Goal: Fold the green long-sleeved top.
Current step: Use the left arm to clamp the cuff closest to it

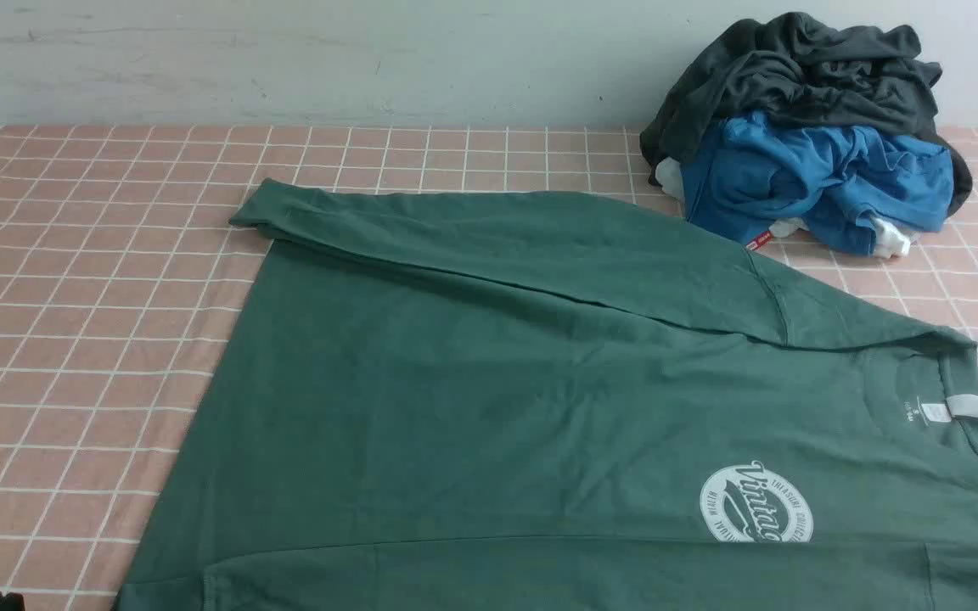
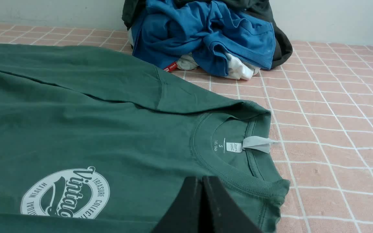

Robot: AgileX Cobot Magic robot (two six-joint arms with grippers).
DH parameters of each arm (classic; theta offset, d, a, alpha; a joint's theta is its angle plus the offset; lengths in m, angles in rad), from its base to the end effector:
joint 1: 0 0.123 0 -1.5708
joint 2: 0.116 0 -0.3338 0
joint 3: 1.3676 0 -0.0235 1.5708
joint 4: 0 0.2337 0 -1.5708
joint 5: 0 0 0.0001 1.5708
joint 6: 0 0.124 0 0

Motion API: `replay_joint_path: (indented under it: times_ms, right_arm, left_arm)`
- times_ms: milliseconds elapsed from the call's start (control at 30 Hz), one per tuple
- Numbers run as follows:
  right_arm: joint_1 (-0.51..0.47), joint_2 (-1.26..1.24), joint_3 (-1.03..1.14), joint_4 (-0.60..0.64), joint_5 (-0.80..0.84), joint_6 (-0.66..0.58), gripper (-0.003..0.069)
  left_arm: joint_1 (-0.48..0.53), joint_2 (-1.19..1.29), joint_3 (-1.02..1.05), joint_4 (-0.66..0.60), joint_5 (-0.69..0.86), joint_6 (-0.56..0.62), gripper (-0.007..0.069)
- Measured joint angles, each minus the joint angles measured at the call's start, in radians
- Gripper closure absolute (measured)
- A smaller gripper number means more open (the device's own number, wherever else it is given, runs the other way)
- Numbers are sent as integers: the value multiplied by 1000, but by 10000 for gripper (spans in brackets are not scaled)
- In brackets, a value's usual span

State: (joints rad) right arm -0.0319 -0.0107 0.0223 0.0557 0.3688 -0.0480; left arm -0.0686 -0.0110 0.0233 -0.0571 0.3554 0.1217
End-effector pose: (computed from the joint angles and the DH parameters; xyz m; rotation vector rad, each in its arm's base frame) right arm 0.0181 0.0019 0.1633 0.0195 1.8633 -0.0007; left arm 0.0182 -0.0037 0.1646 0.1403 1.8454 -0.0187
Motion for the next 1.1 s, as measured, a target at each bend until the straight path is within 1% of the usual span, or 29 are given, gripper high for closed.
replay_joint_path:
  times_ms: [733, 900, 967, 1067, 1100]
  right_arm:
    - [0, 0, 0, 0, 0, 0, 669]
    - [0, 0, 0, 0, 0, 0, 669]
    - [0, 0, 0, 0, 0, 0, 669]
    - [0, 0, 0, 0, -1, 0, 669]
    - [0, 0, 0, 5, -4, 0, 669]
  left_arm:
    - [0, 0, 0, 0, 0, 1, 615]
    - [0, 0, 0, 23, -3, 12, 615]
    - [0, 0, 4, 26, -25, 12, 615]
    - [0, 0, 7, 28, -97, 12, 615]
    - [0, 0, 7, 28, -180, 12, 615]
